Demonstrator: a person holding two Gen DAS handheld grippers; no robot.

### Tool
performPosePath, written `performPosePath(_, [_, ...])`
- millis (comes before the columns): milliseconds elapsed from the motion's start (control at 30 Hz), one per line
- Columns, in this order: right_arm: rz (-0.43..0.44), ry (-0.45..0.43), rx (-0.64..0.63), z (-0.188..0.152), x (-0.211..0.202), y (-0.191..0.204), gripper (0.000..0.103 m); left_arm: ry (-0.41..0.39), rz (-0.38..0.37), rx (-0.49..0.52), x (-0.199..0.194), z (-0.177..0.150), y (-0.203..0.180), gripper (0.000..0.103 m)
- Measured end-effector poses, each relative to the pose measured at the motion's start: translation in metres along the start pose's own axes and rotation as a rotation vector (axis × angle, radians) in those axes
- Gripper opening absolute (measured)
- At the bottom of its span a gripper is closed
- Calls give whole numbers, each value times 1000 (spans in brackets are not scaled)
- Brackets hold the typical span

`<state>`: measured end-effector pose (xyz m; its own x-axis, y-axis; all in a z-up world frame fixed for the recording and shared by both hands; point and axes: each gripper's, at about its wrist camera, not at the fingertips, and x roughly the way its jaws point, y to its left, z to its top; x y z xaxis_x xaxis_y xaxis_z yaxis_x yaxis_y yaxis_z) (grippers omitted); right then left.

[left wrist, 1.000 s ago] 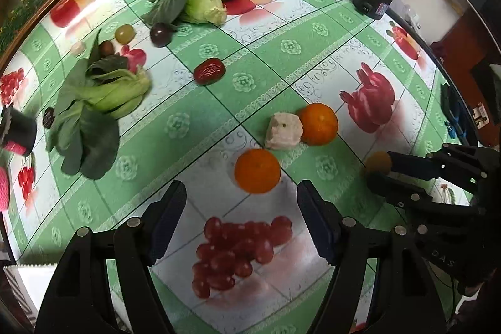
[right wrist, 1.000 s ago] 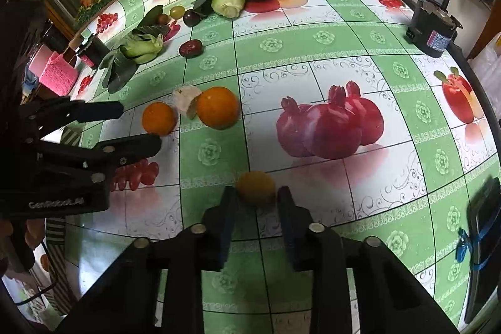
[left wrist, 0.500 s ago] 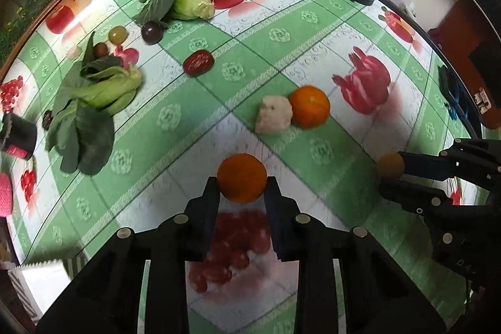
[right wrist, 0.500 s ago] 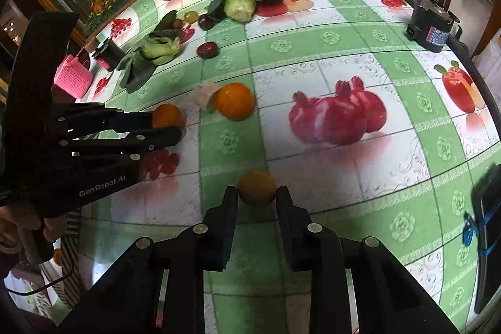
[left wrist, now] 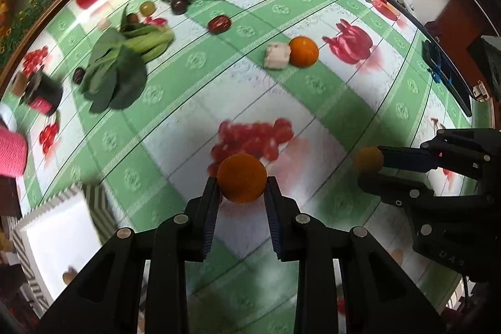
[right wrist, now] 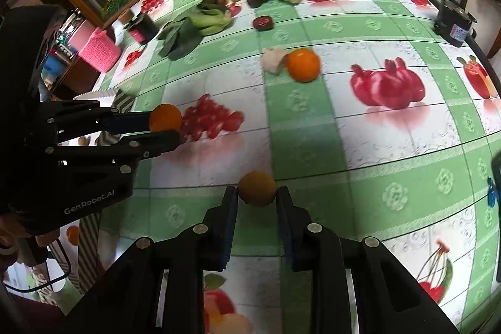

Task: Organize fruits
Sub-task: 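Carry the orange and yellow fruit over the white tray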

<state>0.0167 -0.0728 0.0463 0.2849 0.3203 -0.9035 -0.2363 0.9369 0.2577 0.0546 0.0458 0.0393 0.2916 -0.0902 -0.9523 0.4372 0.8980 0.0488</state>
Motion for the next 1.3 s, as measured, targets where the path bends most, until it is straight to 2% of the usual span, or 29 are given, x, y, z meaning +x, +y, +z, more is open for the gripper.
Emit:
performPosePath(367, [42,16,-1,-18,-8,22,26,13,-4,-72,-16,-43,30,26])
performPosePath(867, [99,34,-150,-18,-3,103,26,14,76,-123,-38,-87,77,26])
performPosePath(1300, [161,53,-266,-22,7,171,26,19,114,-179,-44,-109,118,26])
